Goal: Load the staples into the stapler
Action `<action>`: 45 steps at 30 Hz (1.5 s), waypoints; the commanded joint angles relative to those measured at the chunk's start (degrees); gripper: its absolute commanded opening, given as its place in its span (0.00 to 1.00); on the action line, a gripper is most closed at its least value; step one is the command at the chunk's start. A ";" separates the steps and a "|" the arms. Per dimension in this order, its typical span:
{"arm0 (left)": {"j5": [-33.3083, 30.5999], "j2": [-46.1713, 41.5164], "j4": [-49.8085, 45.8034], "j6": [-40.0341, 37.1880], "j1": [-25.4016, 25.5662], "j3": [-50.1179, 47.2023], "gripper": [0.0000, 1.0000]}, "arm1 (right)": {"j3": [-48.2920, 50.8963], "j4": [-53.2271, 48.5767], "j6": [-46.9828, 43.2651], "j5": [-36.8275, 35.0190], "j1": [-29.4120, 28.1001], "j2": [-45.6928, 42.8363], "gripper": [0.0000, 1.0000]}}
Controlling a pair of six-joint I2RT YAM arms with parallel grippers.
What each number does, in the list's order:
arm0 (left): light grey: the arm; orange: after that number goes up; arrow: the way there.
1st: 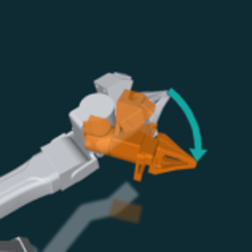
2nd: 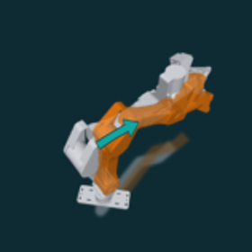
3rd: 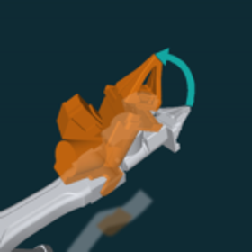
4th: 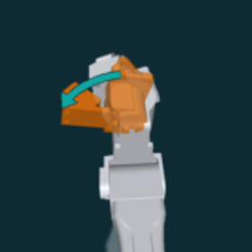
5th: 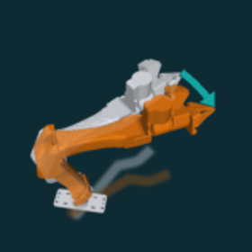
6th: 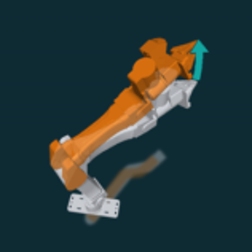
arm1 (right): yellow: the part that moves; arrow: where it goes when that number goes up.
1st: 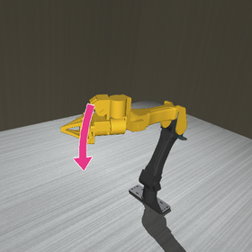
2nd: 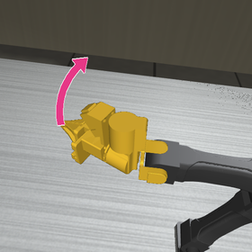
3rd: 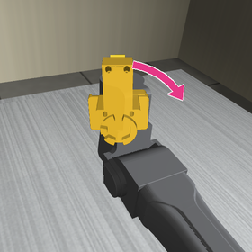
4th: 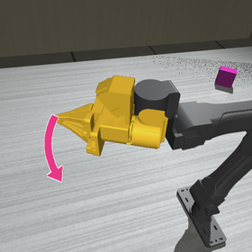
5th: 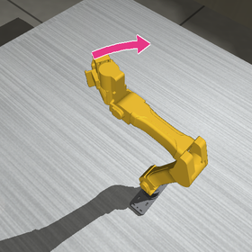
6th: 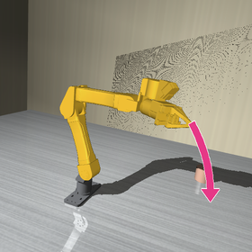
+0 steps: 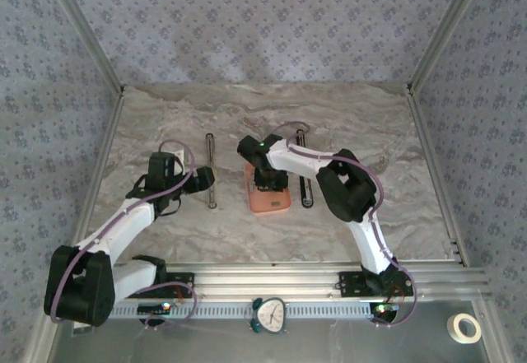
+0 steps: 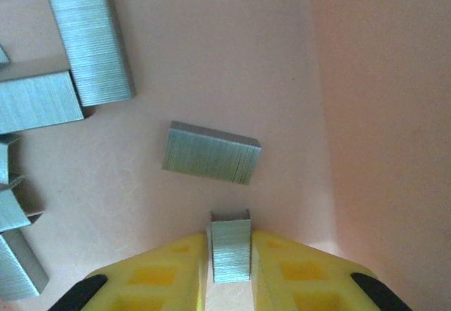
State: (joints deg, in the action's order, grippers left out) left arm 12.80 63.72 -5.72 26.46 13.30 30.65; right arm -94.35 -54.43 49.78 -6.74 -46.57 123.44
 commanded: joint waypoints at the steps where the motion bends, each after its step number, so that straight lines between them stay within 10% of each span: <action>1: 0.38 -1.15 1.32 -0.09 0.50 -0.84 0.89 | -1.14 -2.04 -0.90 -1.52 -0.91 -0.37 0.22; 21: 5.04 -2.73 3.20 3.17 1.04 -0.86 0.88 | 5.34 -4.70 -2.36 -8.20 -3.94 -18.79 0.19; 45: 0.66 22.43 6.60 6.30 18.92 14.46 0.82 | 25.32 3.54 -3.79 -6.31 0.69 -39.93 0.19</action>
State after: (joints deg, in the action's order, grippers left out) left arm 14.48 83.59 0.25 32.08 31.46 42.30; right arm -69.97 -51.24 46.68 -12.67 -46.35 85.47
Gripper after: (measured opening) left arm 0.825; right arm 0.190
